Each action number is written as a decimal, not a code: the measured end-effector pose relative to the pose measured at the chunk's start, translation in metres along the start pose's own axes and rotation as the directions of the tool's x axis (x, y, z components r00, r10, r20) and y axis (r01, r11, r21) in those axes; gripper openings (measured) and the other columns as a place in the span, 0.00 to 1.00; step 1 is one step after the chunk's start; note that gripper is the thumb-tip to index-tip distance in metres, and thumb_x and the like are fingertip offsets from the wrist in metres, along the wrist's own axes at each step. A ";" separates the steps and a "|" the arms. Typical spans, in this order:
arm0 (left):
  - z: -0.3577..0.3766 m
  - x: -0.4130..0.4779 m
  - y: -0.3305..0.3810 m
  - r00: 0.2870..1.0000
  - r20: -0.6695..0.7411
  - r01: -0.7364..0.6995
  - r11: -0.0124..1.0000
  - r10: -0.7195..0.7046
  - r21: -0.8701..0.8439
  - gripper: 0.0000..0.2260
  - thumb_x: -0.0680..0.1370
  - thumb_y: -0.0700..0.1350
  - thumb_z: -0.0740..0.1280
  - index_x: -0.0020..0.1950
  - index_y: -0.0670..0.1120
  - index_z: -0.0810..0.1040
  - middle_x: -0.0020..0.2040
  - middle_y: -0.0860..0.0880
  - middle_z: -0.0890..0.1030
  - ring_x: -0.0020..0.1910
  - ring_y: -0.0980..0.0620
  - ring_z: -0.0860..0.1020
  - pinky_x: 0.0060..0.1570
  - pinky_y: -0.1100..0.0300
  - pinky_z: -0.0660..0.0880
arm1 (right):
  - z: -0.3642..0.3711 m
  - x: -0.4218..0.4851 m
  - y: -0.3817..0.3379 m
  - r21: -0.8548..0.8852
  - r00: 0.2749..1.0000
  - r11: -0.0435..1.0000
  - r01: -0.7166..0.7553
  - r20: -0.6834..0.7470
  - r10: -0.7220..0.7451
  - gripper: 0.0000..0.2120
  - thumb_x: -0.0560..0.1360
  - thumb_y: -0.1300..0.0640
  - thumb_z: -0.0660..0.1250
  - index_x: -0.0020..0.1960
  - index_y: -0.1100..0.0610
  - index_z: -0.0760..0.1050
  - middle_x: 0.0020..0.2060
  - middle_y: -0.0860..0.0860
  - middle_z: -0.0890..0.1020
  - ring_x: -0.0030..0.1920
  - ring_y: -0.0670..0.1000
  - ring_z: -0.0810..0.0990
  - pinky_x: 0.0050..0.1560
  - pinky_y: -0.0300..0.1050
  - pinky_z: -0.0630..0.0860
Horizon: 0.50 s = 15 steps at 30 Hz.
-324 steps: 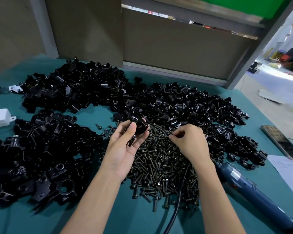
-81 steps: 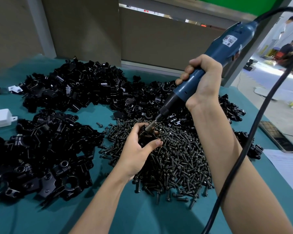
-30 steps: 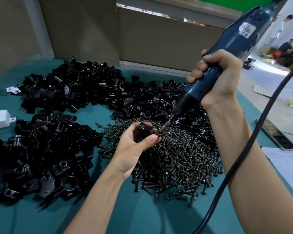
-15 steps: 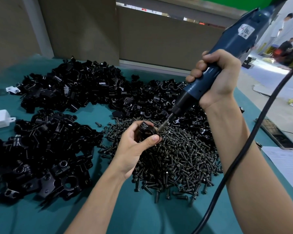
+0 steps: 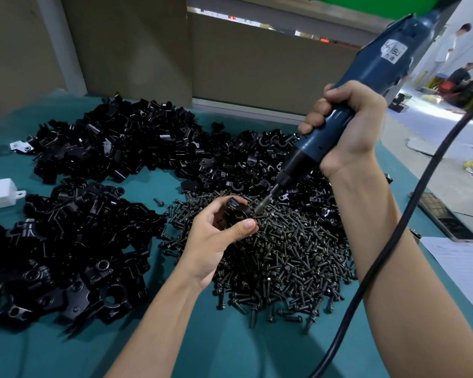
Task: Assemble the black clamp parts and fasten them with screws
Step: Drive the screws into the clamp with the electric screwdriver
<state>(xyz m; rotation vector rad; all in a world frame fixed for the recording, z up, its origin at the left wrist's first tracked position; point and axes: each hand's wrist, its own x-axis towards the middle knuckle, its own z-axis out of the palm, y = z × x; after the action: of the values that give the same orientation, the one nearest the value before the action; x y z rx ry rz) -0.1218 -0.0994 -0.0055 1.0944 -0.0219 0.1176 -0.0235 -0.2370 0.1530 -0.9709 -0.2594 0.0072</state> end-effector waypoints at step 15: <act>-0.001 0.000 0.002 0.999 -0.025 -0.036 0.998 0.035 -0.043 0.17 0.62 0.46 0.81 0.48 0.53 0.85 0.46 0.49 0.86 0.47 0.44 0.85 0.52 0.57 0.81 | 0.007 0.000 0.001 -0.025 1.000 1.000 0.014 0.024 -0.014 0.04 0.63 0.62 0.62 0.34 0.56 0.68 0.25 0.49 0.69 0.23 0.48 0.66 0.27 0.39 0.68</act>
<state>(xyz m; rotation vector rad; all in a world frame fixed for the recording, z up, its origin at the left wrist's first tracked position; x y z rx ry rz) -0.1222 -0.0975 -0.0048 1.0496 -0.0221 0.1611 -0.0245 -0.2305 0.1558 -0.9943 -0.2891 0.0027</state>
